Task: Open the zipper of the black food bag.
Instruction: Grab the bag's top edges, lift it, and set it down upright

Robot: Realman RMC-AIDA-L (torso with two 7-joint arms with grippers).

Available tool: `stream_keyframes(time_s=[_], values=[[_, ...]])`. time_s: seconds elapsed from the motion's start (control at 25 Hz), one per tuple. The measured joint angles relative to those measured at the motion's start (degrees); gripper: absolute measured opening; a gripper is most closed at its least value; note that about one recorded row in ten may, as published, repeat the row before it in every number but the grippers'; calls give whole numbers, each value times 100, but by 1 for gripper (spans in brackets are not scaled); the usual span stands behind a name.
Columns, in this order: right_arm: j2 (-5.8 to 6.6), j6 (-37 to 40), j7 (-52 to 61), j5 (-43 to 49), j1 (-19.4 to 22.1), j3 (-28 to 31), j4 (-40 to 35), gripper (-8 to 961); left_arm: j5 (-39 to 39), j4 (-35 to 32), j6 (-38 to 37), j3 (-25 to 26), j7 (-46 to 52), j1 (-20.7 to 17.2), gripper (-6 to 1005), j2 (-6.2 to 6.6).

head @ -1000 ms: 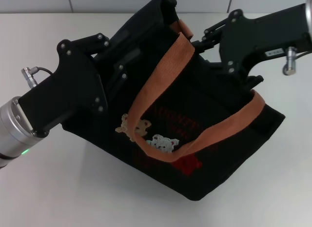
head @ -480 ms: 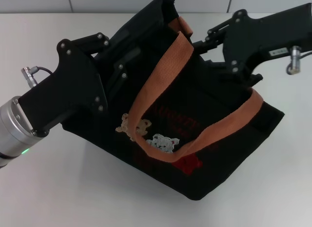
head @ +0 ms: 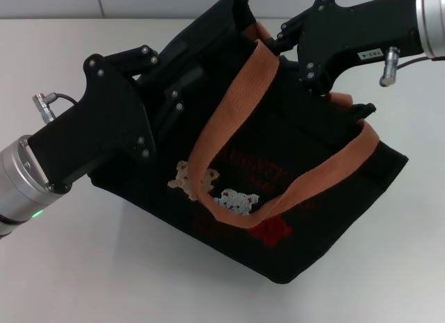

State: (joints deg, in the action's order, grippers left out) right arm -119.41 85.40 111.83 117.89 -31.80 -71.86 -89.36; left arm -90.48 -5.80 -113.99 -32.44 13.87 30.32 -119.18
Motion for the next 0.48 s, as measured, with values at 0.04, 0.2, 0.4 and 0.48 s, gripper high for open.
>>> stream_keyframes(time_s=[0.04, 0.2, 0.4, 0.48], values=[[-3, -53, -25, 0, 16, -21, 13, 225, -1, 0, 0, 0, 2, 0, 191, 0], [-13, -224, -252, -104, 140, -129, 26, 131, -4, 0, -6, 0, 9, 0, 191, 0], [-8, -331, -496, -244, 259, -177, -10, 4, -6, 0, -36, 0, 16, -3, 191, 0], [-6, -325, -530, -247, 270, -176, -29, 2, -6, 0, -39, 0, 14, -7, 191, 0]])
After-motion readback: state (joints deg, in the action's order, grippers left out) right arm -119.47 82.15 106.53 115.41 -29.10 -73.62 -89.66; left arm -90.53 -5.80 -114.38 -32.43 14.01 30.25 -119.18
